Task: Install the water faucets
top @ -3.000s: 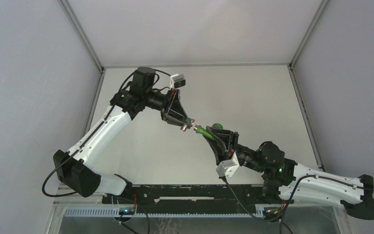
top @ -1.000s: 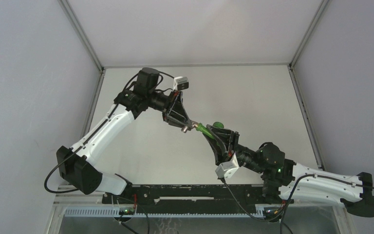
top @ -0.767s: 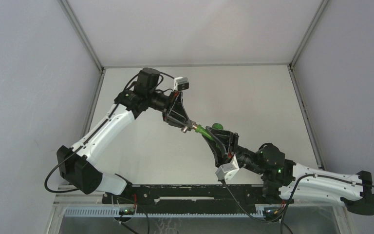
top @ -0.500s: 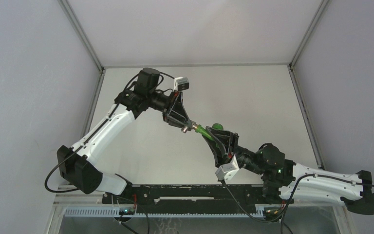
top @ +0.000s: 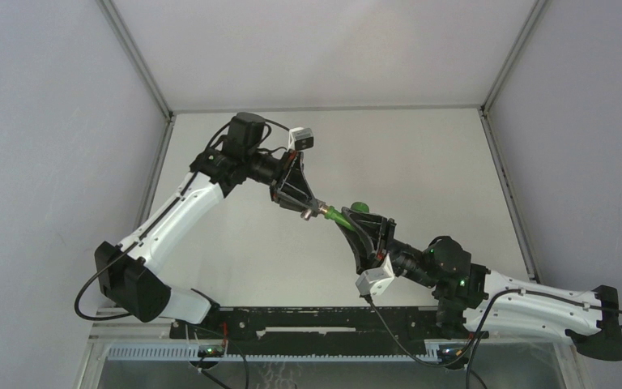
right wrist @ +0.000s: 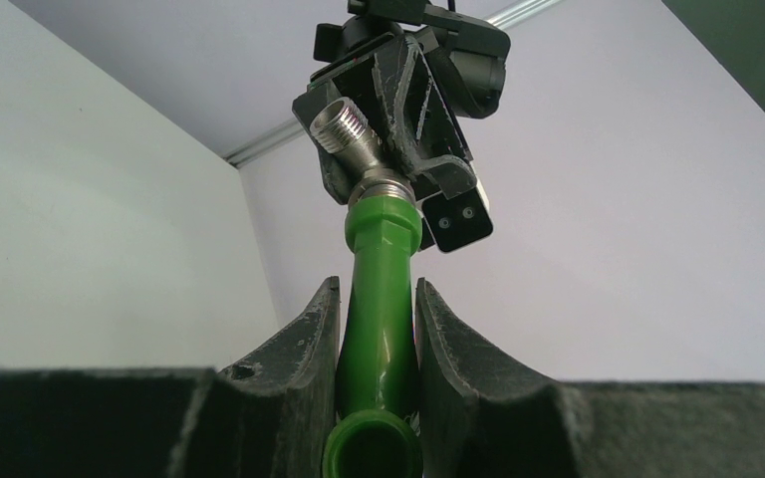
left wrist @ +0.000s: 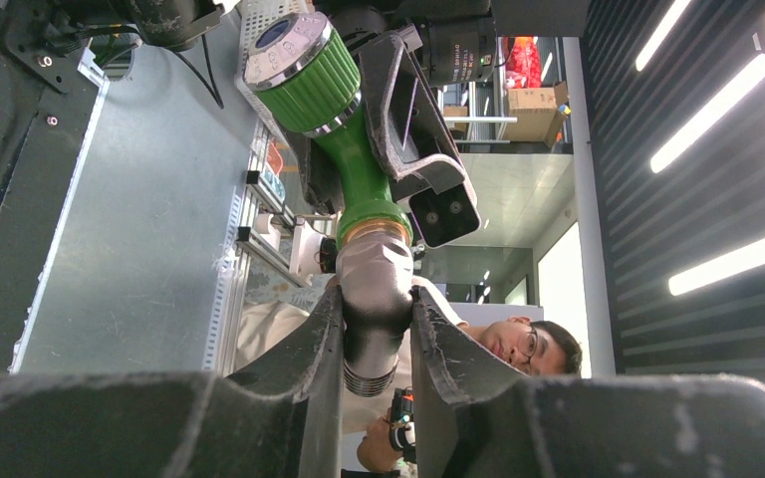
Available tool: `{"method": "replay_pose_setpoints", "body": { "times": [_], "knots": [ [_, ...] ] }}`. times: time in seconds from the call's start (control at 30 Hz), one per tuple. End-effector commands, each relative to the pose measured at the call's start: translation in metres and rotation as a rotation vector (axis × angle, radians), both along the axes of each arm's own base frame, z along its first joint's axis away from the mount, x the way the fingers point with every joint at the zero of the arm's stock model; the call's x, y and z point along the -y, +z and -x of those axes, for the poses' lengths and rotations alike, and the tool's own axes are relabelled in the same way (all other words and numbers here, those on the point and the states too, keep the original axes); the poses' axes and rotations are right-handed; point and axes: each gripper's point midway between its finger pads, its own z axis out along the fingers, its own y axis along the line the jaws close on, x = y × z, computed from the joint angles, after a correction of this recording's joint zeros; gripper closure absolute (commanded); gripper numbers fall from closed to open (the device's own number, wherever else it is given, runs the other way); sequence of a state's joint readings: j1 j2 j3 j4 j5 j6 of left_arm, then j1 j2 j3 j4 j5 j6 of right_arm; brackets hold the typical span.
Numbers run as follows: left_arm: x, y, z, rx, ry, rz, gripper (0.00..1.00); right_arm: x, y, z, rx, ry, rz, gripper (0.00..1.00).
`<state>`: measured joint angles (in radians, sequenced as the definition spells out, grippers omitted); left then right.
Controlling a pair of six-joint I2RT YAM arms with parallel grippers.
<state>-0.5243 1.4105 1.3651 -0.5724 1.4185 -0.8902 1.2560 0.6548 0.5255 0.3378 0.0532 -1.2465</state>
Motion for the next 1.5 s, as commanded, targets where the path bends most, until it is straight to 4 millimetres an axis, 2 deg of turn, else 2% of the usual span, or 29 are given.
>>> {"method": "replay_pose_setpoints", "body": {
  "times": [0.0, 0.4, 0.8, 1.33, 1.47],
  "knots": [
    [-0.002, 0.017, 0.009, 0.084, -0.022, 0.053, 1.00, -0.008, 0.000, 0.004, -0.014, 0.041, -0.003, 1.00],
    [0.000, 0.015, 0.007, 0.088, -0.011, 0.047, 1.00, -0.005, 0.002, 0.002, -0.013, 0.006, -0.007, 1.00],
    [-0.003, 0.018, 0.010, 0.108, -0.016, 0.060, 1.00, -0.006, -0.004, -0.003, -0.023, -0.017, 0.006, 1.00],
    [-0.003, 0.015, 0.016, 0.116, -0.029, 0.066, 1.00, -0.013, 0.007, 0.015, -0.040, 0.109, -0.051, 1.00],
    [-0.004, 0.013, 0.016, 0.133, -0.022, 0.066, 1.00, -0.012, 0.008, 0.014, -0.084, 0.118, -0.079, 1.00]
  ]
}}
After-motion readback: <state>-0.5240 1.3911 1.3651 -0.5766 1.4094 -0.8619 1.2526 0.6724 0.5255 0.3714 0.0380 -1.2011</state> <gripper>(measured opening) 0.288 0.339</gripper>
